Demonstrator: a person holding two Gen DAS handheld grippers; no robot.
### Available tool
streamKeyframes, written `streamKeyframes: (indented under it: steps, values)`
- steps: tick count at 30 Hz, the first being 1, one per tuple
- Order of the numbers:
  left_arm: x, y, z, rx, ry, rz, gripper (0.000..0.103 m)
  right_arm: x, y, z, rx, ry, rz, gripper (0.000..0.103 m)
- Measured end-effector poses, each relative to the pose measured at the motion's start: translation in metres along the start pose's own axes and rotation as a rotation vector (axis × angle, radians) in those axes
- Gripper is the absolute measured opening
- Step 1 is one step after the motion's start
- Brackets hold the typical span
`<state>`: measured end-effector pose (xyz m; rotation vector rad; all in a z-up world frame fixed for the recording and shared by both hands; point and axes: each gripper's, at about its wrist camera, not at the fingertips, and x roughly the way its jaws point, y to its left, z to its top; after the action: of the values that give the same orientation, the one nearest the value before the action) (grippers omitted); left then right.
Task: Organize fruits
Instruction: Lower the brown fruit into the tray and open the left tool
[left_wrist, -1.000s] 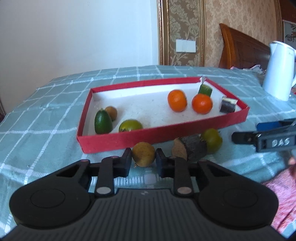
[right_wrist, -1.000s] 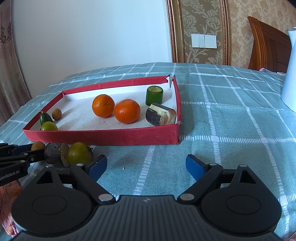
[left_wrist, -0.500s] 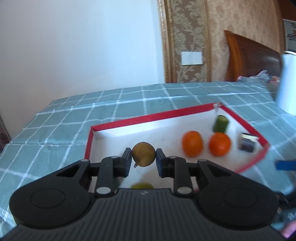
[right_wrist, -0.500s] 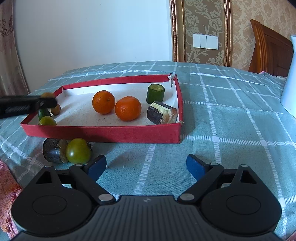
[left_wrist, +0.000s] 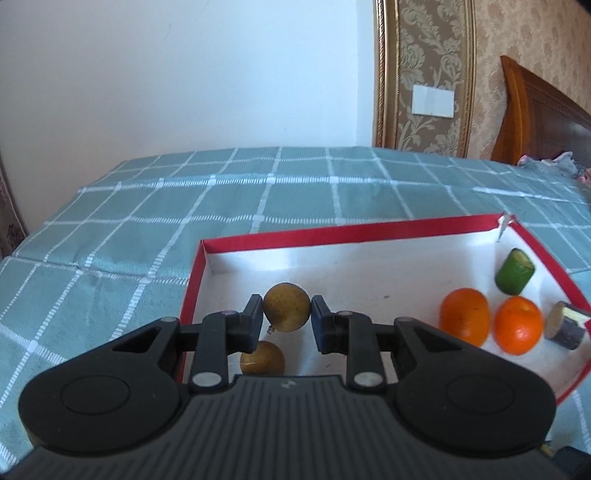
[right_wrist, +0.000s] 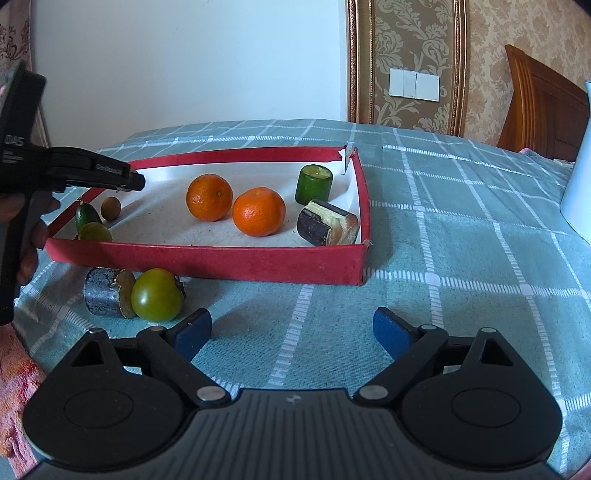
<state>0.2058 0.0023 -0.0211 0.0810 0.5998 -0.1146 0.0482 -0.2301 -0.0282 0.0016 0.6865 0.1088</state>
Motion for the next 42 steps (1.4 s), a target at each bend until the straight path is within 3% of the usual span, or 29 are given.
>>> streamKeyframes:
  steps: [23, 26, 30, 35, 37, 42]
  values:
    - [0.001, 0.010, -0.013, -0.015, 0.012, 0.032, 0.045, 0.000, 0.000, 0.000, 0.000, 0.001, 0.000, 0.096]
    - [-0.005, 0.012, -0.016, -0.025, -0.004, 0.032, 0.048, 0.000, 0.000, 0.000, -0.001, 0.001, 0.000, 0.096]
    - [-0.018, 0.012, -0.018, -0.029, -0.042, 0.047, 0.061, 0.000, 0.001, 0.000, -0.001, 0.001, 0.000, 0.096]
    - [-0.037, 0.012, -0.021, -0.005, -0.085, 0.048, 0.063, 0.002, 0.000, 0.000, -0.003, 0.002, 0.001, 0.097]
    - [-0.047, 0.013, -0.023, -0.004, -0.107, 0.066, 0.075, 0.002, 0.000, 0.000, -0.003, 0.003, 0.001, 0.097]
    - [-0.074, 0.016, -0.031, 0.019, -0.157, 0.076, 0.079, 0.002, 0.001, 0.001, -0.004, 0.003, 0.000, 0.097]
